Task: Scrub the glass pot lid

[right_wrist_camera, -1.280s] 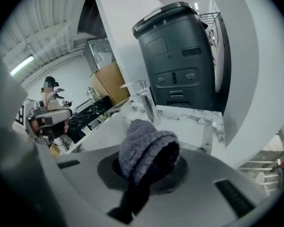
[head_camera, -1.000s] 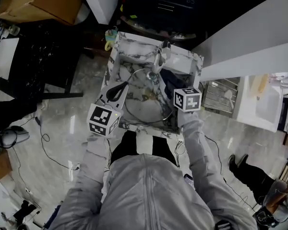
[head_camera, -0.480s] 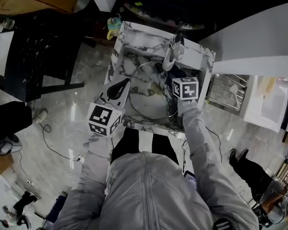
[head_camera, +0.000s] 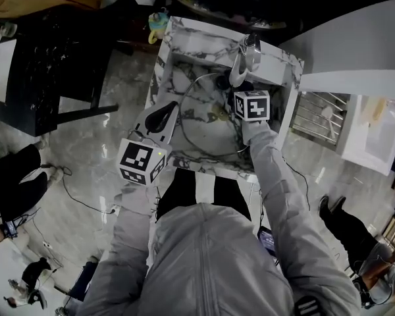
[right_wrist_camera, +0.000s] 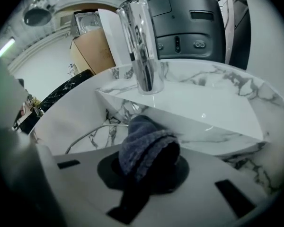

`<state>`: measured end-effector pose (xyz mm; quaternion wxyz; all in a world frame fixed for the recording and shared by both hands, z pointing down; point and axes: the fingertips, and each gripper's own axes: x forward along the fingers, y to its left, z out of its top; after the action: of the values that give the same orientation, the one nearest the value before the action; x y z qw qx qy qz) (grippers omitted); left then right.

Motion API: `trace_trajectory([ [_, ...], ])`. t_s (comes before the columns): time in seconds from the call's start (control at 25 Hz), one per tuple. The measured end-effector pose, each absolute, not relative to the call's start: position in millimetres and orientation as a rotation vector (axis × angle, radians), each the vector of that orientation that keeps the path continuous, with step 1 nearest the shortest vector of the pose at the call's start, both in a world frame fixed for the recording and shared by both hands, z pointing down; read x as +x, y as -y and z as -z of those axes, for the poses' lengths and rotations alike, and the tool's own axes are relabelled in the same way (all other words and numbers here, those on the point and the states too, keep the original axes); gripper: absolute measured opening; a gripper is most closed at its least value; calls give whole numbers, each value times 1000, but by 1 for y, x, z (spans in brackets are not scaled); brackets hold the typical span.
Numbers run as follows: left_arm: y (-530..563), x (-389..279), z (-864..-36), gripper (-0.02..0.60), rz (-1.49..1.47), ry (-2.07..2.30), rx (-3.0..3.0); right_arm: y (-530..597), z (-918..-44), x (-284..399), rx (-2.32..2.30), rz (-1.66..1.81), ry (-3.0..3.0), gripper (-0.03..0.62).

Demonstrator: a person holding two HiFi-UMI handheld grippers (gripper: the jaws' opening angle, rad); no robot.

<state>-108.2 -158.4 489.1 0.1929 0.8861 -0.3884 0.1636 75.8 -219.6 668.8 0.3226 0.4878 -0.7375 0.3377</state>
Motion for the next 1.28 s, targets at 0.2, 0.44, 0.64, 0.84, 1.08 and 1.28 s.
trace_trajectory([
  [0.2, 156, -106, -487, 26, -469, 1088, 2494, 218, -672, 55, 1193, -834, 1942, 48],
  [0.44, 151, -104, -486, 26, -459, 1091, 2487, 212, -679, 34, 1120, -801, 1936, 48],
  [0.64, 150, -105, -486, 26, -461, 1086, 2490, 210, -683, 19, 1048, -805, 1941, 48],
  [0.84, 153, -109, -482, 26, -470, 1079, 2503, 201, -684, -10, 947, -807, 1948, 48],
  [1.08, 160, -117, -474, 26, -472, 1084, 2516, 200, -685, -25, 905, -798, 1954, 48],
  [1.28, 164, -123, -475, 26, -483, 1068, 2522, 196, -684, -39, 866, -793, 2000, 48],
])
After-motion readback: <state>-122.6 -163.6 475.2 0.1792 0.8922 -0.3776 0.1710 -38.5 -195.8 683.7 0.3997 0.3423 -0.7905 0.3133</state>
